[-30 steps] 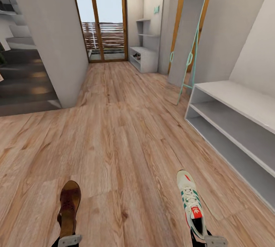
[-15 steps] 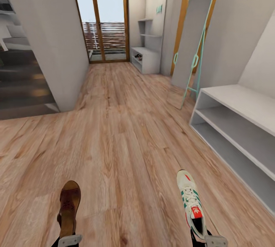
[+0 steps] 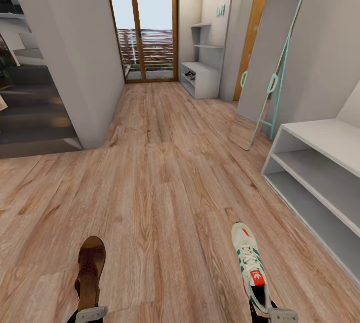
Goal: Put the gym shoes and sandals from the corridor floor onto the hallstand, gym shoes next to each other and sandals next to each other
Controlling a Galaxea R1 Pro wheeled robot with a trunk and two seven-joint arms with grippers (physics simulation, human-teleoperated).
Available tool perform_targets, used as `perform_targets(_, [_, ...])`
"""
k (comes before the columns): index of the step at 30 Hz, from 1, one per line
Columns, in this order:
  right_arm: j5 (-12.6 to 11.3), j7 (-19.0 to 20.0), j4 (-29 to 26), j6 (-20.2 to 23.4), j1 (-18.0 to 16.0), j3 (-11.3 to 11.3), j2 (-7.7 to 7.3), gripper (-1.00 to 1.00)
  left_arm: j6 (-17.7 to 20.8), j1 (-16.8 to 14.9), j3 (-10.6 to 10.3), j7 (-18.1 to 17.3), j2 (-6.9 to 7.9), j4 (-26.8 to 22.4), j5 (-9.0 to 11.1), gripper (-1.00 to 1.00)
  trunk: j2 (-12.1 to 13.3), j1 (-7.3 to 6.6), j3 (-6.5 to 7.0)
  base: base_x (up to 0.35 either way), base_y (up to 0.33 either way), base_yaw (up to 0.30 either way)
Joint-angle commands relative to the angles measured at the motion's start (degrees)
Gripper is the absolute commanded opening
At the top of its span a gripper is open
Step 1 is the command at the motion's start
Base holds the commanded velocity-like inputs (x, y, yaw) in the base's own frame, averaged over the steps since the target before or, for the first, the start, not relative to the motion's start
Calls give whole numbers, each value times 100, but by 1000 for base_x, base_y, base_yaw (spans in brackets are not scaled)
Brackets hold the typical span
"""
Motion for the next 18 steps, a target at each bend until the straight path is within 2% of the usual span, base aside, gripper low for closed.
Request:
perform_targets(1, [-55, -27, 1, -18, -3, 49, -6, -100, -17, -4, 44, -20, -6, 1, -75, -100, -1, 2, -4, 339, 0, 2])
perform_targets(18, [-53, -26, 7, -18, -3, 49, -6, -100, -18, -4, 44, -20, -6, 2, -64, -100, -1, 2, -4, 339, 0, 0])
